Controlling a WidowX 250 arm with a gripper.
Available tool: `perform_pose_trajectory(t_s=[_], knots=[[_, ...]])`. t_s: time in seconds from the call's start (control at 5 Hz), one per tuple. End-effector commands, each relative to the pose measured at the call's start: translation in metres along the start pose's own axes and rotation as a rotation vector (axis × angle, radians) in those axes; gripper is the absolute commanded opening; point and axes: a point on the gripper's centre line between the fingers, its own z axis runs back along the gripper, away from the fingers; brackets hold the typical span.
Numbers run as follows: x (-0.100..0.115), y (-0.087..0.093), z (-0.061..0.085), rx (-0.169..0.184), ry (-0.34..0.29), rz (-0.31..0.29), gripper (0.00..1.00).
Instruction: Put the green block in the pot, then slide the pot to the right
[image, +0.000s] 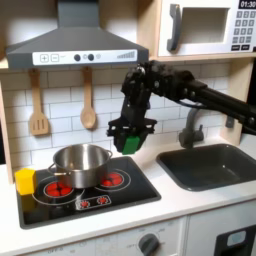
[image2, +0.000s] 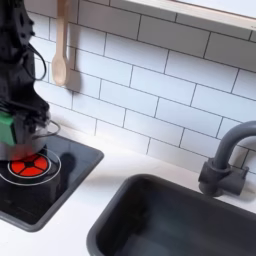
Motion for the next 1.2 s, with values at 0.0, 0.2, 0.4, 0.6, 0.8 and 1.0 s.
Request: perform_pose_trajectory(t_s=[0.0,0.2,0.4,0.6,0.8,1.0], knots=[[0.02,0.026,-0.002,0.039,-0.059,0.055,0.0],[0.034,0.032,-0.009,0.044,-0.086,0.079,0.0],[0.042,0.038,-0.016,0.062,-0.104,0.079,0.0],[0.054,0.039,-0.022,0.058,-0.126,0.072,0.0],[0.061,0.041,-0.029,0.06,-0.124,0.074,0.0],[0.066,0.045,-0.037,0.063,-0.117,0.07,0.0]])
